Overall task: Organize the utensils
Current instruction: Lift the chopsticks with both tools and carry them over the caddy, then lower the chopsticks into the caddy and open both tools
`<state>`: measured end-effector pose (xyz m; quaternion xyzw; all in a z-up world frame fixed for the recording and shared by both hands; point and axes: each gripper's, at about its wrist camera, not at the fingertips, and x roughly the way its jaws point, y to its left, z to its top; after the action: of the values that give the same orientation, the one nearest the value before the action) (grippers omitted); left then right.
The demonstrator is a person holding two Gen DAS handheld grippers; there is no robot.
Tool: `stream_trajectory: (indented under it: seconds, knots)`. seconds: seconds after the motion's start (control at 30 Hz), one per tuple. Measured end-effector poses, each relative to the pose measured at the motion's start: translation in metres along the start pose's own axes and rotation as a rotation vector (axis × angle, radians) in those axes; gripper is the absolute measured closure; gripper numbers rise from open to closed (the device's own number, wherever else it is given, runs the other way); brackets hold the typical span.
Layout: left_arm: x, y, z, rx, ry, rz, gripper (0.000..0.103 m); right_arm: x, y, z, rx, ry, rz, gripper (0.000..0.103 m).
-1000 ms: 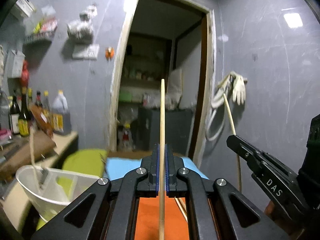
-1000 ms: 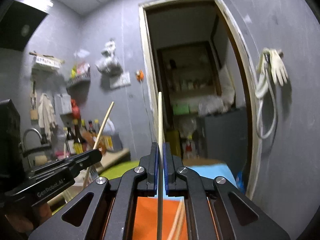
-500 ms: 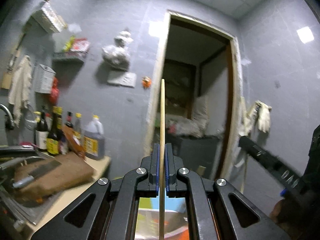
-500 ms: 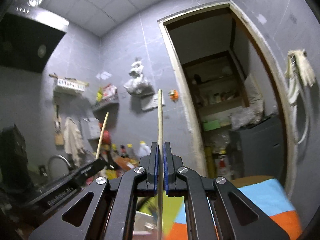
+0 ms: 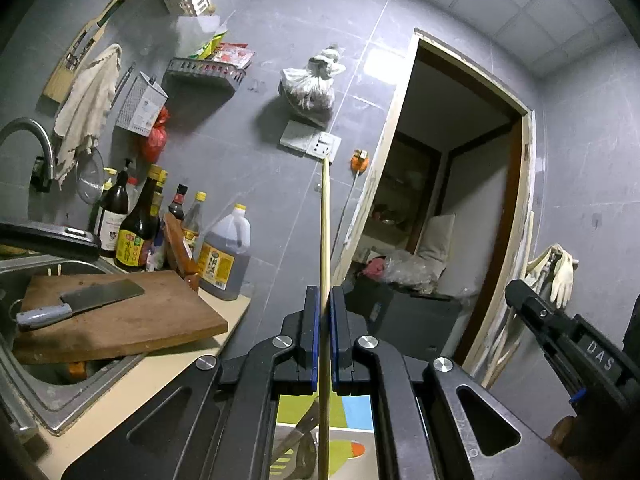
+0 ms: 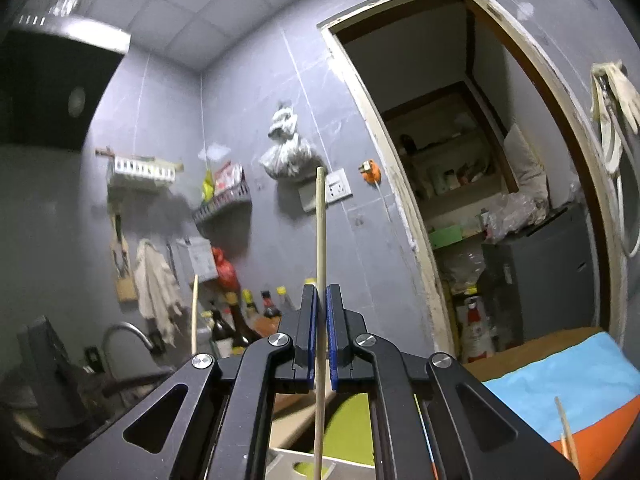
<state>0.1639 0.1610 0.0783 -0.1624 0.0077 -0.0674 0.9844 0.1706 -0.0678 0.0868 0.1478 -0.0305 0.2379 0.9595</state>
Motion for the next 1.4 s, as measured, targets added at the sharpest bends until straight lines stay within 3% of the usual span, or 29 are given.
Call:
stream_trajectory:
  seconds: [0.4,0.77,1.4]
  knots:
    - [0.011,0.002,-0.023,0.034,0.05,0.02,0.1,0.018,-0.002,-0.027,-0.068,0.072,-0.061,0.1]
    - [0.012,-0.002,-0.038,0.071,0.082,0.04,0.1,0.024,0.004,-0.043,-0.098,0.135,-0.049,0.1]
    - [0.012,-0.001,-0.044,0.078,0.106,0.027,0.1,0.021,0.008,-0.045,-0.114,0.138,-0.051,0.099]
